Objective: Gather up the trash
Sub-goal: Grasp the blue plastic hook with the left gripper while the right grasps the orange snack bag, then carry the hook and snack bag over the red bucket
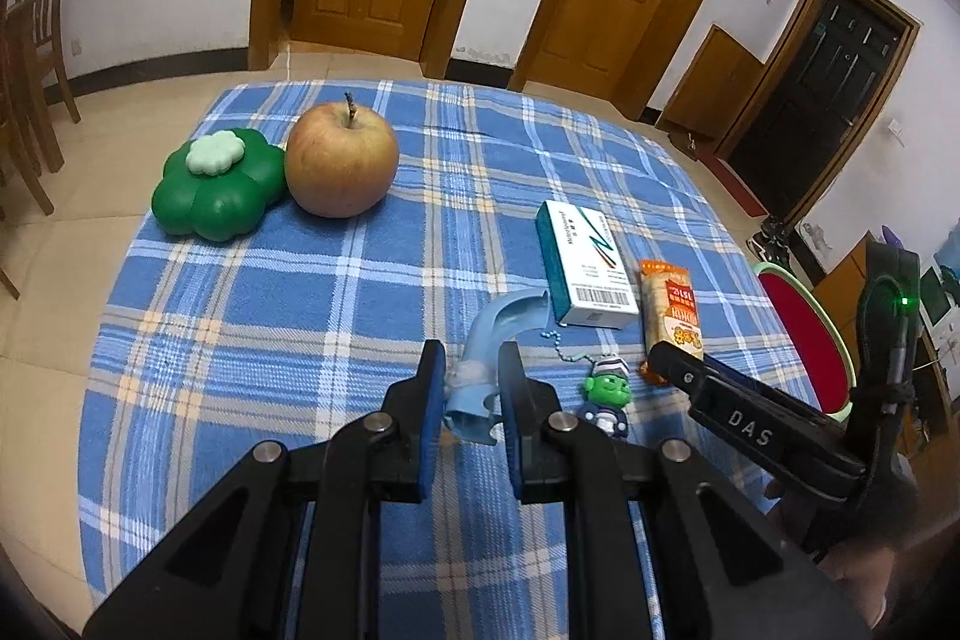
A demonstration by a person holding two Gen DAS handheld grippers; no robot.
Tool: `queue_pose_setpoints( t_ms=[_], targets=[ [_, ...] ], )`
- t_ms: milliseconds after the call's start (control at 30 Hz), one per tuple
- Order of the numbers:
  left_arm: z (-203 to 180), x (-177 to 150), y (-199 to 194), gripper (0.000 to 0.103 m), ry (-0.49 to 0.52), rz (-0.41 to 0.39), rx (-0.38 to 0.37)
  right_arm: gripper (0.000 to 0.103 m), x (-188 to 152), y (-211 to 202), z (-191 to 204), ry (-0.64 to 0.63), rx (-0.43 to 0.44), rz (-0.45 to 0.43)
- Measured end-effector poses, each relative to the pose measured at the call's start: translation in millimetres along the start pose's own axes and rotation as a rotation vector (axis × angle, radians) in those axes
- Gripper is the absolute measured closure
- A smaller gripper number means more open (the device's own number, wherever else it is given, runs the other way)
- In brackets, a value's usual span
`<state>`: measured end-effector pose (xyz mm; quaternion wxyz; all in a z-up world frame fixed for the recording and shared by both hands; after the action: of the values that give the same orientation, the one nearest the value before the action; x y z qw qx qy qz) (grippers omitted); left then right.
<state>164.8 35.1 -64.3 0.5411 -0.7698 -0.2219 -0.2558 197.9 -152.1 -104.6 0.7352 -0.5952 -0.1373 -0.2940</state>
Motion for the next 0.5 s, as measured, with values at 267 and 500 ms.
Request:
queue_pose_setpoints(
  t_ms=[267, 500],
  targets=[
    [-20.3, -5.0, -15.4, 0.086, 0.013, -0.010, -0.009, 0.064, -4.9, -34.2, -8.3, 0.034, 0.085, -0.052],
    [-47.7, -6.2, -29.6, 0.086, 0.038, -0.026, -0.019, 0.064, -8.3, -74.1, -27.9, 0.062, 0.121, -0.112]
  ],
)
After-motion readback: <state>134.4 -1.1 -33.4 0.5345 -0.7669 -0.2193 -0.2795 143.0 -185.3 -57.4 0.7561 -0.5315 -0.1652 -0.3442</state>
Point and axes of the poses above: each gripper's, at about its wrist camera, not at the fingertips, and y roughly the way its jaws point, z to its left, x to its top, the point moved 5 cm from there along y, roughly the way its jaws point
